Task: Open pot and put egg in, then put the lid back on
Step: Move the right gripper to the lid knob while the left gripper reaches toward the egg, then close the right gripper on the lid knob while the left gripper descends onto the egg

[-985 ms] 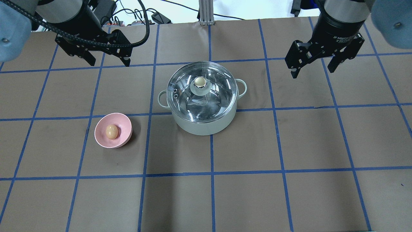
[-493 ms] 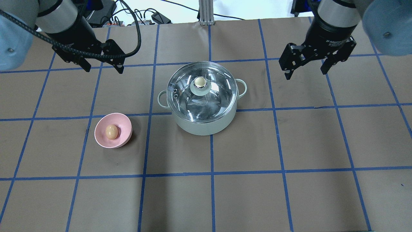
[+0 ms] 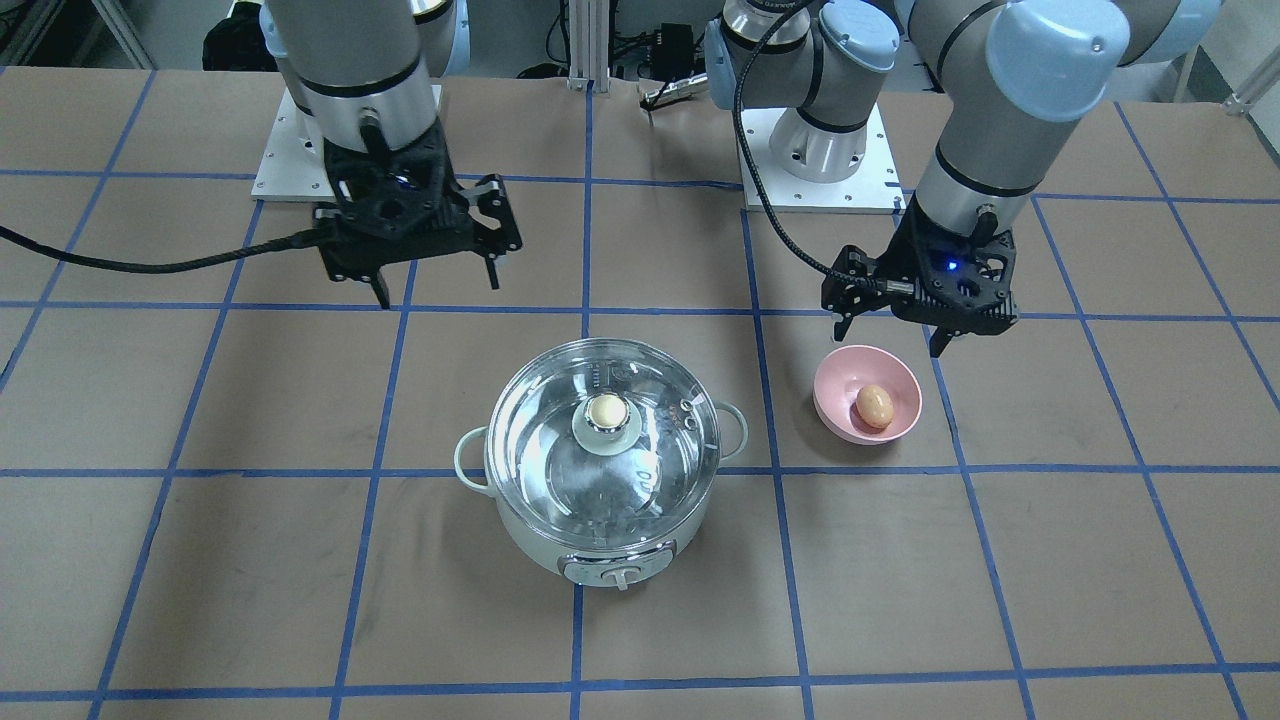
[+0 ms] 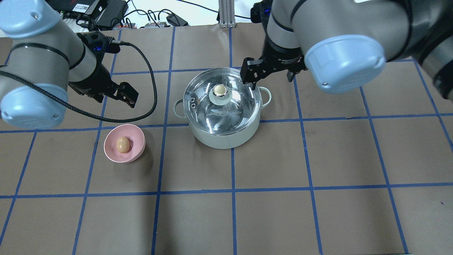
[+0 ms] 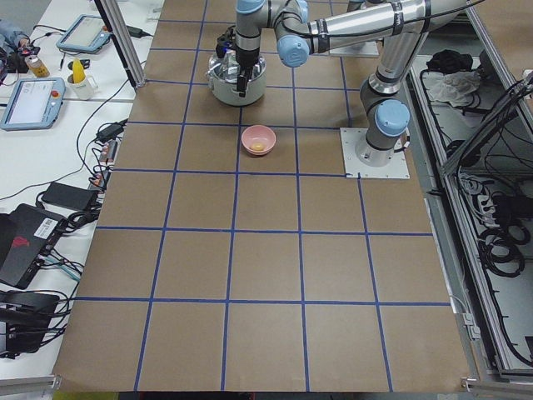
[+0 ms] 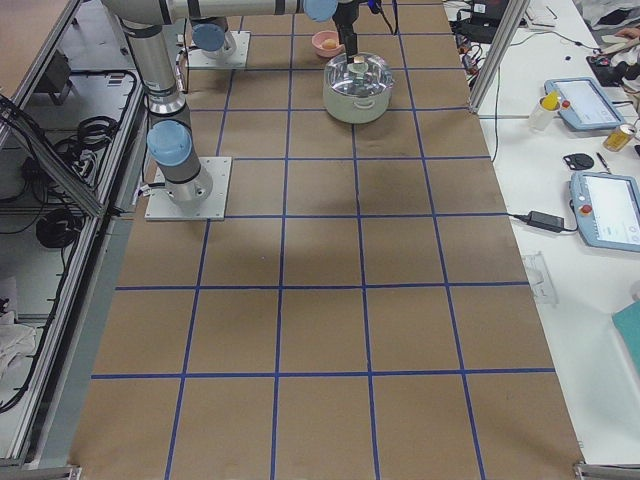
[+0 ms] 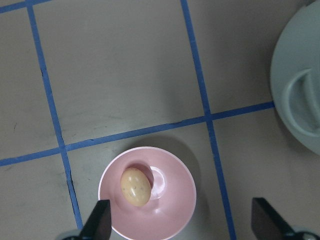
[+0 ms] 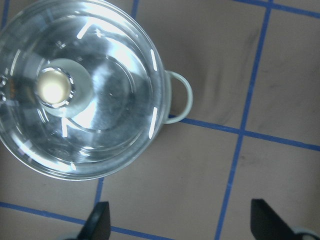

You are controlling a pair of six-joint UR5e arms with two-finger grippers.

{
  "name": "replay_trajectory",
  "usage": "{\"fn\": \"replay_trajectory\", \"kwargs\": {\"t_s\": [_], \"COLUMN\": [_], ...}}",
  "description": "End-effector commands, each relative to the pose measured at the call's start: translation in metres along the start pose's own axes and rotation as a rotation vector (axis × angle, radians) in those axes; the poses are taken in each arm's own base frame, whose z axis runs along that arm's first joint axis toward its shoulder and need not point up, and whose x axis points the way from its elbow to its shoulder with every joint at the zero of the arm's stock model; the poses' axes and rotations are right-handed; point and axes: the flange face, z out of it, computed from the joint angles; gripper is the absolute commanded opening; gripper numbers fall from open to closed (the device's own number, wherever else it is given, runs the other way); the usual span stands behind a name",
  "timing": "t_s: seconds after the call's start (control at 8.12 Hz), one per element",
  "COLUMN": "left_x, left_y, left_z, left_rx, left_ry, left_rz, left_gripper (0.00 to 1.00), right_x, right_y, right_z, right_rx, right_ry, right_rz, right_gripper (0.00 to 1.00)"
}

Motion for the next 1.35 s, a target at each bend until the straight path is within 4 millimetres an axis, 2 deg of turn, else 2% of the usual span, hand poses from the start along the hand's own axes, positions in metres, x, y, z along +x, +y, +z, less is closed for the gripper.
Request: {"fn": "replay_trajectory", "kwargs": {"t_s": [0.0, 0.12, 0.25, 0.49, 0.74, 1.23], "left_x": [-0.05, -0.064, -0.064, -0.065, -0.068, -0.03], "left_y": [0.047, 0.06, 0.06, 0.056, 0.045, 0.039], "left_z": [0.075, 0.09, 0.099, 0.117, 0.147, 0.148], "left_rx": [-0.033, -0.064, -0.052, -0.077, -0.073, -0.066], "left_ry": [-0.013, -0.001, -0.006, 0.011, 0.028, 0.019], "left_rz": [-0.092, -0.129, -0.164, -0.301, -0.346, -0.33], "left_gripper": [1.0, 1.0, 1.0, 1.0, 1.0, 1.0], "right_x": [-0.063, -0.066, -0.073, -0.081, -0.083, -0.083], "right_y": [-0.013, -0.019, -0.024, -0.039, -0.052, -0.049], "right_z": [0.044, 0.054, 0.066, 0.089, 0.095, 0.109], "right_rx": [0.019, 0.019, 0.026, 0.041, 0.043, 0.005], "right_ry": [-0.025, -0.027, -0.029, -0.034, -0.036, -0.029], "right_rz": [-0.059, -0.05, -0.051, -0.043, -0.029, -0.029], "right_gripper": [1.0, 1.0, 1.0, 1.0, 1.0, 1.0]}}
